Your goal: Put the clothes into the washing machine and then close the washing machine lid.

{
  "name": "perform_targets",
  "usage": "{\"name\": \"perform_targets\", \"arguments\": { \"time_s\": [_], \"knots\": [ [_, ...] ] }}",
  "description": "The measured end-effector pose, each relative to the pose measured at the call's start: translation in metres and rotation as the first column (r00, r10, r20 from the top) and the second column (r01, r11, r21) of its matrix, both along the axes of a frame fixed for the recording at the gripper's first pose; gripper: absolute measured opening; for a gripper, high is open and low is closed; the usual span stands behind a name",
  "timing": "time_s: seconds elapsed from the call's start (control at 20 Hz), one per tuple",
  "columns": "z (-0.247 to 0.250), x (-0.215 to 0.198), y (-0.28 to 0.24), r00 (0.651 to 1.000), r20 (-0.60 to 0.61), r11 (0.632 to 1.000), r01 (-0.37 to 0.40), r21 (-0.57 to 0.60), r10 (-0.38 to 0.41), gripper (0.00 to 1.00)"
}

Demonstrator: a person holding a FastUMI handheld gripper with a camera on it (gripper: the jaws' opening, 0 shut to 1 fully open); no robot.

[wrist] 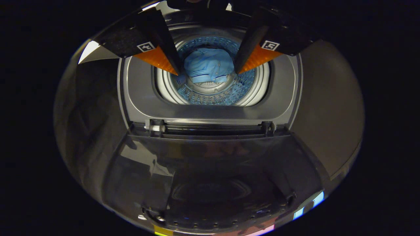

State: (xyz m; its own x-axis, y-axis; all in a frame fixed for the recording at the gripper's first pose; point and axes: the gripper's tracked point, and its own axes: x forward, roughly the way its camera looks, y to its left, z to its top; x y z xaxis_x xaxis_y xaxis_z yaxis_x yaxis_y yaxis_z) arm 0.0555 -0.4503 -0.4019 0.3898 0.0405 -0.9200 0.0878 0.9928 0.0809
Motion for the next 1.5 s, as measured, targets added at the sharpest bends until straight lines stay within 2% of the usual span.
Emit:
{"name": "perform_targets", "arguments": {
  "time_s": [0.2,0.4,0.65,0.9,1.0,1.1,1.2,1.25,1.3,1.35,1.5],
  "knots": [
    [0.027,0.009,-0.009,0.997,0.071,0.999,0.039,-0.006,-0.039,1.0],
    [0.085,0.035,-0.014,0.975,0.21,0.997,0.072,0.009,-0.072,0.99],
    [0.168,0.093,-0.007,0.899,0.437,0.999,0.033,-0.001,-0.029,0.99],
    [0.246,0.167,0.006,0.768,0.639,0.998,-0.016,-0.062,0.052,0.99],
    [0.252,0.194,0.011,0.763,0.643,0.997,-0.026,-0.076,0.069,0.99],
    [0.241,0.214,0.01,0.773,0.631,0.996,-0.014,-0.084,0.064,1.0],
    [0.21,0.23,0.005,0.817,0.575,0.996,-0.005,-0.091,0.056,0.99],
    [0.188,0.228,0.007,0.855,0.516,0.997,-0.019,-0.075,0.056,0.99],
    [0.2,0.228,0.007,0.825,0.564,1.0,-0.003,-0.005,0.005,0.99],
    [0.2,0.223,0.003,0.82,0.572,1.0,0.002,0.011,-0.008,0.99],
    [0.19,0.225,0.004,0.805,0.593,1.0,-0.019,-0.025,0.03,1.0]
  ]
}}
